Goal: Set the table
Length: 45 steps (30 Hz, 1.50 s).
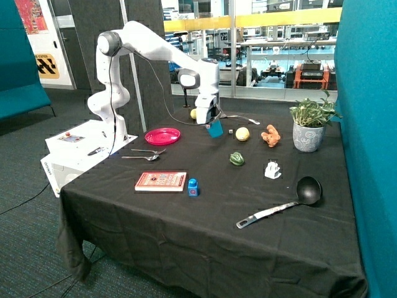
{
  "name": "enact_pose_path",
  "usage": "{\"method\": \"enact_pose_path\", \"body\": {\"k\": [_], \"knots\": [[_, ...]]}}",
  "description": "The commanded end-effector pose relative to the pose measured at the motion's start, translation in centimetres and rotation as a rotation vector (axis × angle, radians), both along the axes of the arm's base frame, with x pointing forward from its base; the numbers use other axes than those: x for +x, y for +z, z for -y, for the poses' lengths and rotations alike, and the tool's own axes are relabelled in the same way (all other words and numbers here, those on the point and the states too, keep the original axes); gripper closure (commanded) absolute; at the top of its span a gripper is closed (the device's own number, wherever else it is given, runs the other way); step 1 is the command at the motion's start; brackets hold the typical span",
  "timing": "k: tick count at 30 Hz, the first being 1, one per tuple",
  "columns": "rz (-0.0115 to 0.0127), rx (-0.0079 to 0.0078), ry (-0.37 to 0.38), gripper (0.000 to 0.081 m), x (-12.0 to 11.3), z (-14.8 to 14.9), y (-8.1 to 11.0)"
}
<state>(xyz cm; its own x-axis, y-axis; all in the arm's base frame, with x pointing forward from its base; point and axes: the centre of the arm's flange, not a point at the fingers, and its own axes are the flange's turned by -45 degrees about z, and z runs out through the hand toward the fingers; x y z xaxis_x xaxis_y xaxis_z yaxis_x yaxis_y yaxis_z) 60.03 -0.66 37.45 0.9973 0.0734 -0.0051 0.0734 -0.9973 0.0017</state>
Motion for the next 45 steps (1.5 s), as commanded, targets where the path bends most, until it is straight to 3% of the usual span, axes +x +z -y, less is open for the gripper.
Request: {"method": "enact_pose_path", "body": {"k": [1,16,31,45], "knots": [[0.0049,0.0021,0.004,0.0808,-2.9,-0.4,0.7],[0.0049,0.0021,0.01,0.0808,-6.4,-0.7,1.2],[0.0049,0.0021,0.021,0.0808,-11.1,-1.7,0.3],[0.0049,0.0021,0.018,0.0808,-13.5,-1.8,-0.5]]}}
